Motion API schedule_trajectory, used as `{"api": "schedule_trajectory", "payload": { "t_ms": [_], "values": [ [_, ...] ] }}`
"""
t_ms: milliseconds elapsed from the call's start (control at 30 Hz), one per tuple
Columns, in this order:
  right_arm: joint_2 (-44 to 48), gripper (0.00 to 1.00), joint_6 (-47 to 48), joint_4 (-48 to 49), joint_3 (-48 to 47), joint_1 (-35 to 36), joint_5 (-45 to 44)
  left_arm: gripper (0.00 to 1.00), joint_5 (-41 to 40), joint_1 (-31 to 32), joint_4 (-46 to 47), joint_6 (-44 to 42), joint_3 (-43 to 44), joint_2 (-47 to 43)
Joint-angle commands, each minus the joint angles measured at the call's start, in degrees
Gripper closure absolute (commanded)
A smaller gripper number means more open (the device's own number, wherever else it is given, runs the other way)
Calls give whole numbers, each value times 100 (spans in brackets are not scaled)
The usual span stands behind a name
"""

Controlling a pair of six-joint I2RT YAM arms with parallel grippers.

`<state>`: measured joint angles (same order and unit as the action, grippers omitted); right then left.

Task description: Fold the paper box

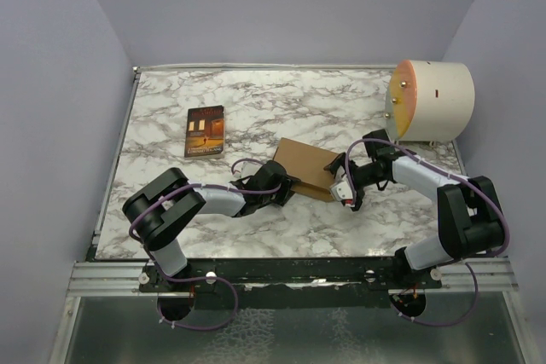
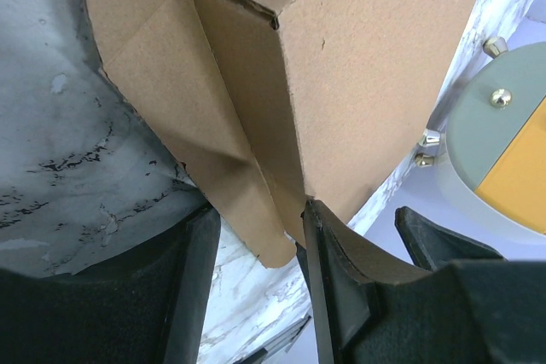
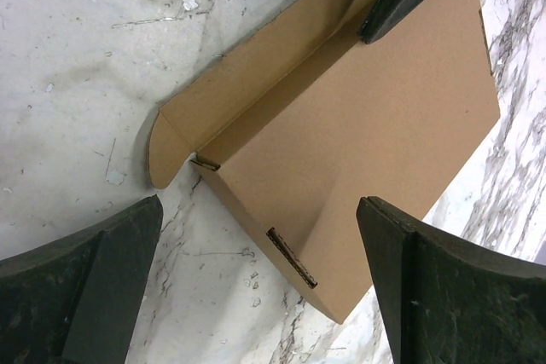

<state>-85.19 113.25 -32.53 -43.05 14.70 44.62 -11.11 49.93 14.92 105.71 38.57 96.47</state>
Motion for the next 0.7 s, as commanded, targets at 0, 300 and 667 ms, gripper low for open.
{"api": "schedule_trajectory", "payload": {
  "t_ms": [0,300,667],
  "values": [
    [-52,0,-3,325,140,71,73,54,-203,-112,-1013,-130,-149,164],
    [-102,0,-255,833,329,154,143,55,-131,-124,-973,-159,-113,215],
    [18,2,-398,978,358,174,391,55,-95,-128,-975,-214,-62,259]
  ]
}}
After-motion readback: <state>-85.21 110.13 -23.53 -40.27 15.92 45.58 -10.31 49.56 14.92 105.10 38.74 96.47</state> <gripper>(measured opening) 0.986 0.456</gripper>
